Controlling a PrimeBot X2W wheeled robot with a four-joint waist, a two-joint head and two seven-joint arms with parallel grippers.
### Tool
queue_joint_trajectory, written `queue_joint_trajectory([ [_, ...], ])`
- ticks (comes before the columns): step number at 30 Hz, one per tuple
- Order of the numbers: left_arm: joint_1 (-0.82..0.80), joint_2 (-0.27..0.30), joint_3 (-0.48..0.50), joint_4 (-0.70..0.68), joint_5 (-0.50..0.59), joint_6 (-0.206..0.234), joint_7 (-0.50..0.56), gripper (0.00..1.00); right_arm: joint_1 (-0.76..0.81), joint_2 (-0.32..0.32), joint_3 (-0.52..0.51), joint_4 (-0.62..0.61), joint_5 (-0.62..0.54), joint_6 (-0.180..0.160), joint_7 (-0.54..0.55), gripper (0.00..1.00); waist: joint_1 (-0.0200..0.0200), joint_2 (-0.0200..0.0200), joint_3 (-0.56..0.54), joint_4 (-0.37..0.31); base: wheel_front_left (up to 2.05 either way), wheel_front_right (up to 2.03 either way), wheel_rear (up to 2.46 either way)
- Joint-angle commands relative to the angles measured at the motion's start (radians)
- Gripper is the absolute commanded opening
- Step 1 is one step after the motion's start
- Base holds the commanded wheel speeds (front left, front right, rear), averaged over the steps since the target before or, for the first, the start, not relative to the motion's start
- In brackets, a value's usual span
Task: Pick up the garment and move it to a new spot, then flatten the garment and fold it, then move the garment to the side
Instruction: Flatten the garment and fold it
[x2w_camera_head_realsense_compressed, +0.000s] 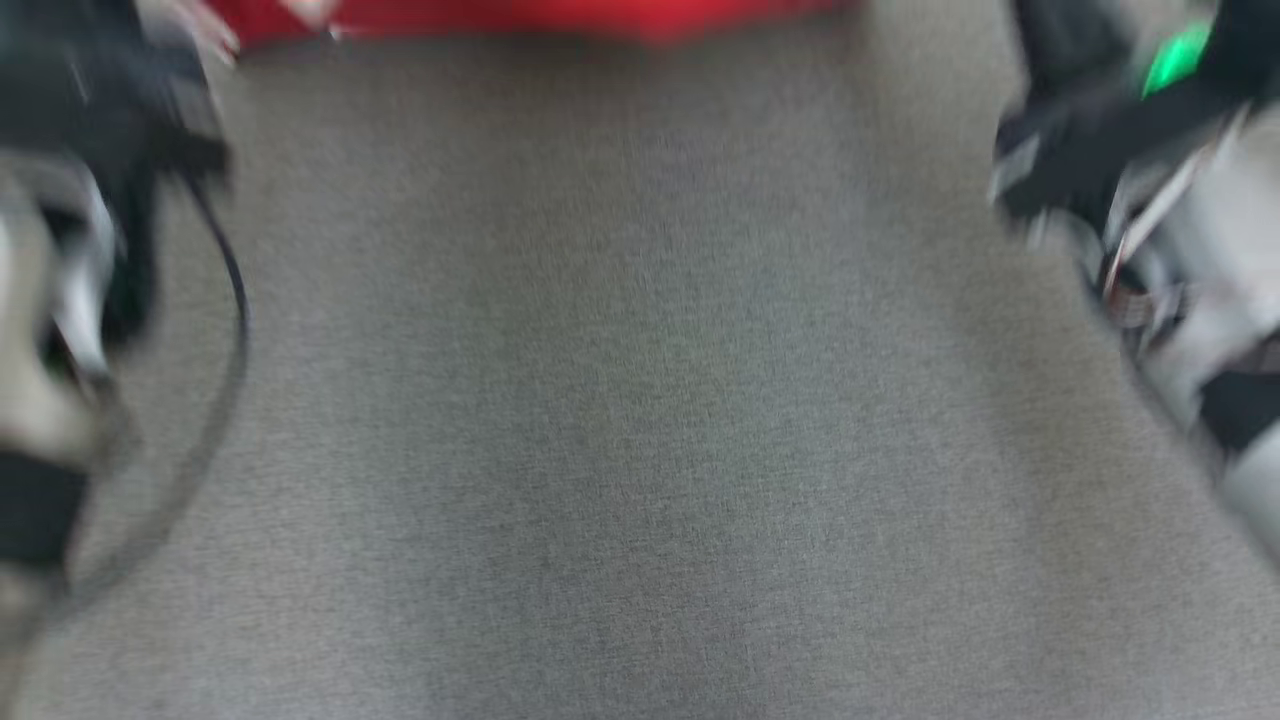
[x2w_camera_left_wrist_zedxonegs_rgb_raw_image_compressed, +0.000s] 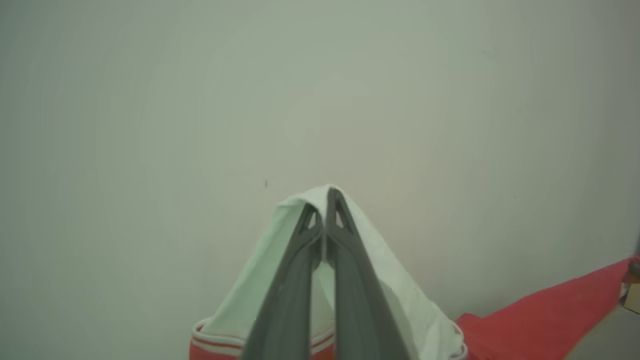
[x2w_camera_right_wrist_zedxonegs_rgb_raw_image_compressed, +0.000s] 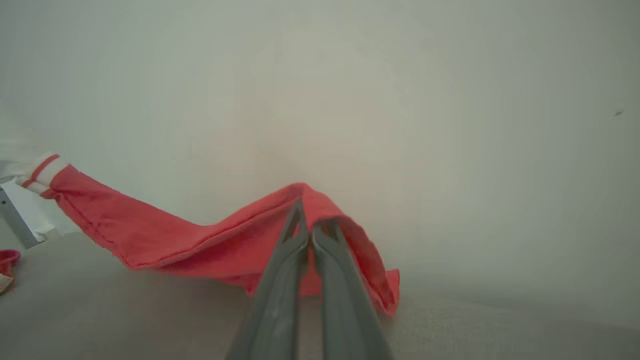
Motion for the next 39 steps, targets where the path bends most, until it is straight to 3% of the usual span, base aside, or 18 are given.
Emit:
queue_joint_trajectory([
  [1,0.082,0.016,0.011,-0.058,-0.002,0.027,-0.003,0.0,0.072,-0.008,-0.015,-0.032,-0.015,-0.002,-0.004,0.0,0.0003,0.0001,-0.068,0.013,0.0,0.0,0.0],
  [9,0.579,0.024,0.069,-0.354,-0.041,0.169,-0.003,0.0,0.491,0.049,-0.209,-0.169,-0.093,-0.002,-0.005,0.0,0.0003,0.0001,-0.134,0.005,0.0,0.0,0.0],
  [14,0.803,-0.026,0.108,-0.416,-0.038,0.2,-0.003,0.0,0.666,0.087,-0.275,-0.194,-0.14,-0.002,-0.005,0.0,0.0003,0.0001,-0.16,0.004,0.0,0.0,0.0],
  [19,0.967,-0.098,0.136,-0.418,-0.016,0.194,-0.003,0.0,0.793,0.105,-0.309,-0.194,-0.18,-0.002,-0.005,0.0,0.0003,0.0001,-0.183,0.006,0.0,0.0,0.0],
  [26,1.14,-0.202,0.168,-0.37,0.005,0.141,-0.003,0.0,0.948,0.107,-0.348,-0.181,-0.219,-0.002,0.007,0.0,0.0003,0.0001,-0.232,0.018,0.0,0.0,0.0],
  [35,1.256,-0.249,0.149,-0.337,0.002,0.091,0.005,0.0,1.102,0.071,-0.44,-0.207,-0.25,-0.002,0.056,0.0,0.0003,0.0001,-0.281,0.031,0.0,0.0,0.0],
  [39,1.285,-0.251,0.128,-0.347,-0.002,0.094,0.017,0.0,1.185,0.072,-0.512,-0.239,-0.261,-0.002,0.093,0.0,0.0003,0.0001,-0.291,0.042,0.0,0.0,0.0],
])
